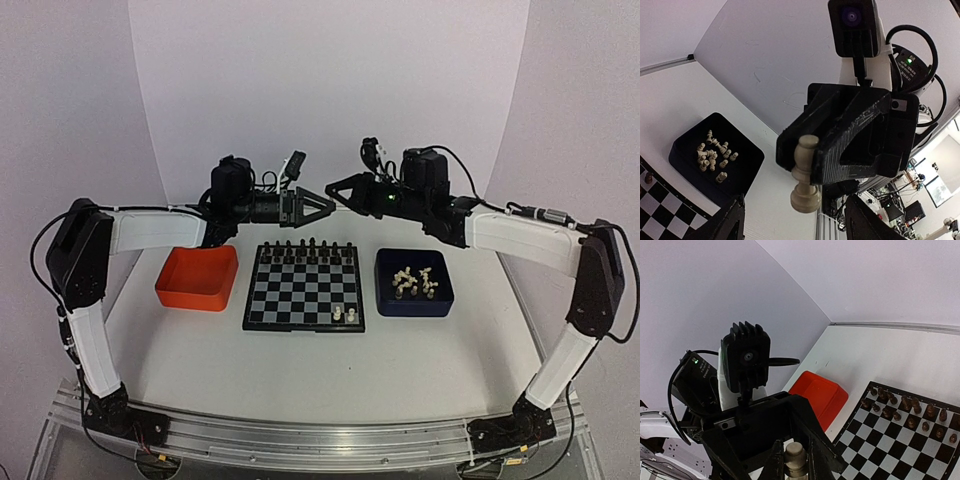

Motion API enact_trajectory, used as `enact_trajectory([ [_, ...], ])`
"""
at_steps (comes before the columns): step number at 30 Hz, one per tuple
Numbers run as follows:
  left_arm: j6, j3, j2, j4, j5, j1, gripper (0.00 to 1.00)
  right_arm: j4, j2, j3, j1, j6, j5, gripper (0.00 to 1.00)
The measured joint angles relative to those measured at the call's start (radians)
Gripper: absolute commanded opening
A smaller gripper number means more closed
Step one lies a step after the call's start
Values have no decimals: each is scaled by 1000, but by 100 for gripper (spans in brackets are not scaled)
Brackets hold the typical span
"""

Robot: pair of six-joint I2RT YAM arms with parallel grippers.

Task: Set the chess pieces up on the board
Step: Place the chess piece on the chessboard.

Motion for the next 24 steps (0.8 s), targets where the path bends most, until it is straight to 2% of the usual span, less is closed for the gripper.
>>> enact_trajectory([
  [4, -17, 10, 14, 8, 13, 0, 38, 6, 20, 11, 12, 0, 1, 0],
  [8, -26, 11, 17, 12, 18, 0, 9, 7, 26, 12, 17, 1, 1, 0],
  [10, -32, 12, 17, 13, 18, 0, 0, 6, 27, 12, 18, 1, 2, 0],
  [11, -31, 13, 17, 13, 17, 0, 0, 5, 27, 12, 18, 1, 3, 0],
  [13, -26, 13, 17, 12, 13, 0, 0, 5, 27, 12, 18, 0, 4, 8],
  [16, 13, 13, 17, 4, 9, -1, 0, -2, 27, 12, 18, 1, -3, 36],
  [19, 101, 6, 6, -49, 7, -2, 0, -29, 27, 12, 18, -10, -29, 52],
  [22, 275, -22, -17, -145, 12, -1, 0, -94, 16, 13, 18, -42, -78, 61],
  [24, 412, -42, -38, -243, 22, 0, 0, -159, -2, 14, 17, -72, -128, 63],
])
